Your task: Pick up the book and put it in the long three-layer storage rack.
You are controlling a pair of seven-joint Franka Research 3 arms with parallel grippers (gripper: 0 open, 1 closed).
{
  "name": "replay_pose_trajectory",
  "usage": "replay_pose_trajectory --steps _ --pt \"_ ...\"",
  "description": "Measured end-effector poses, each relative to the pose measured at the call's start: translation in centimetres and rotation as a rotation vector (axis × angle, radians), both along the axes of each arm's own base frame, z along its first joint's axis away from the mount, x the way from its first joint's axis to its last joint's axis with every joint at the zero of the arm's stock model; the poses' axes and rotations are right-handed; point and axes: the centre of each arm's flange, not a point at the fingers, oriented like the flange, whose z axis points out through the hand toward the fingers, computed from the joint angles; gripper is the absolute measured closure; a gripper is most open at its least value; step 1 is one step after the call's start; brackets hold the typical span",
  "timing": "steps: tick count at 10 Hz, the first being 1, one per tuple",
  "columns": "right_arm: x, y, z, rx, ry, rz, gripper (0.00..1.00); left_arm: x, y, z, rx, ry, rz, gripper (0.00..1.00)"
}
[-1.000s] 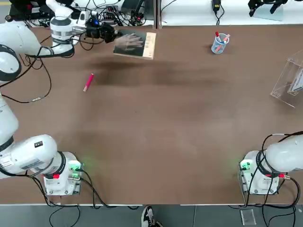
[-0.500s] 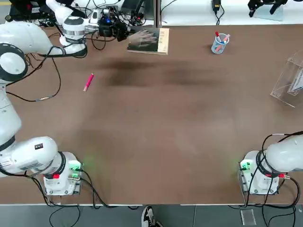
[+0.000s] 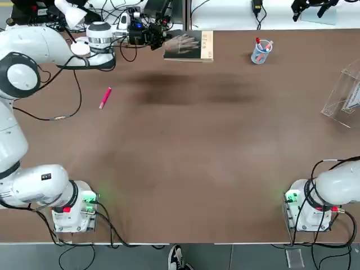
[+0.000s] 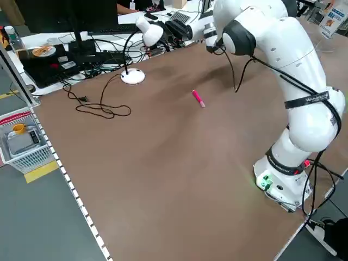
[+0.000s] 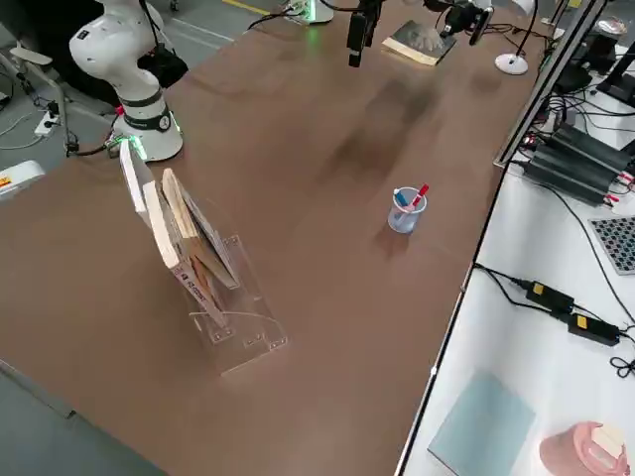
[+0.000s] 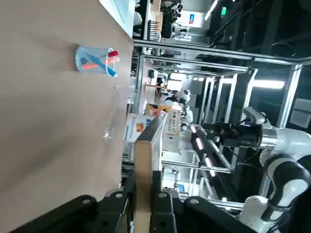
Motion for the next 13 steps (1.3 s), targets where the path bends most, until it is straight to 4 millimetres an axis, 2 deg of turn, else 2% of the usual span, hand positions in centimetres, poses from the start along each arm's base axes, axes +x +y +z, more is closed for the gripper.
replay_pose_trajectory --steps 7,11,13 --pt "0.0 0.6 0.1 0.011 -0.009 0.005 0.0 -1.7 -5.3 -0.8 0.053 0.028 0.058 1.0" --pt "0.2 1.2 0.2 0.132 -0.011 -0.018 0.0 -3.0 -8.1 -1.1 0.089 0.017 0.058 1.0" --pt "0.5 0.7 -0.1 0.199 -0.006 -0.042 0.0 -3.4 -9.0 -0.9 0.077 0.028 0.06 1.0"
